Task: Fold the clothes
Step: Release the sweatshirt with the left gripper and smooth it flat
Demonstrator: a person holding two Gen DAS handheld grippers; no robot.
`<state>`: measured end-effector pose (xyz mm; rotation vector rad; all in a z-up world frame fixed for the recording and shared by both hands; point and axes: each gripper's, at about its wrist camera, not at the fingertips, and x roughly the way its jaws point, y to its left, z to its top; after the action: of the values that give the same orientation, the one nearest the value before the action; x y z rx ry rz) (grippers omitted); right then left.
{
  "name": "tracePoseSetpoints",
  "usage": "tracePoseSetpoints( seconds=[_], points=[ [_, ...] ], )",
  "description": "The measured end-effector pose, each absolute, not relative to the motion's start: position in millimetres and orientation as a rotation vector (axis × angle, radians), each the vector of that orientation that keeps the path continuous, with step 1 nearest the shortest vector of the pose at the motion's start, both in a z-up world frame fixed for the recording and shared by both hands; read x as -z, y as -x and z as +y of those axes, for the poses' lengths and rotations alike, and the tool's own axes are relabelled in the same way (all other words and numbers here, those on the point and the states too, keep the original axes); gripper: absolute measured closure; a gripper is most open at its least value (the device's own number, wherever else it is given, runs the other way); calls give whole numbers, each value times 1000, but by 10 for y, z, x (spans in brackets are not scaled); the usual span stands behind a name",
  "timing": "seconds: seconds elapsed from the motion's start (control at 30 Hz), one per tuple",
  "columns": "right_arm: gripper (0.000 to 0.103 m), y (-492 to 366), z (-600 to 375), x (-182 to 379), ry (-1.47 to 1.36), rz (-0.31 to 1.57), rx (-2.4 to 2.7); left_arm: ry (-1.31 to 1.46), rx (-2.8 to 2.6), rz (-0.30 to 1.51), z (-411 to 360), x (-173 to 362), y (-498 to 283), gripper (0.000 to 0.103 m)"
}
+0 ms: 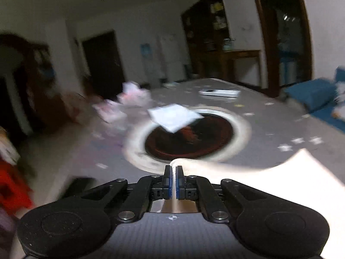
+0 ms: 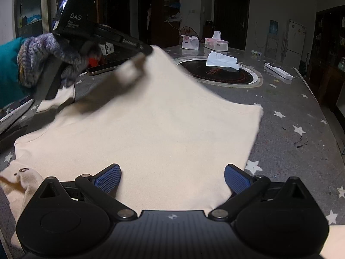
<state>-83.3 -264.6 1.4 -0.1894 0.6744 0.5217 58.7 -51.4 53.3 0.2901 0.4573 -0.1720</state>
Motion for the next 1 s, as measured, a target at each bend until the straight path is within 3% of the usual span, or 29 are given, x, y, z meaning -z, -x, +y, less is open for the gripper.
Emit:
tracePoseSetpoints(
  seconds=[0.2,0.53,0.7,0.83,1.0],
  points=[
    [0,835,-2652,-14,189,675,-522,-430,213,457,-720,-335,-327,96],
    [0,832,-2656,-17,188,675,-524,-352,440,492,-773,-286,241,84],
    [0,834,-2652,-16,188,676,-524,-263,236,516,-440,-406,-58,76],
    [0,832,-2652,-15,187,677,-524,-164,193,620,-191,-314,-340,75],
    [0,835,-2645,-11,184,678,-526,-264,52,659,-111,-133,-541,72]
  ],
)
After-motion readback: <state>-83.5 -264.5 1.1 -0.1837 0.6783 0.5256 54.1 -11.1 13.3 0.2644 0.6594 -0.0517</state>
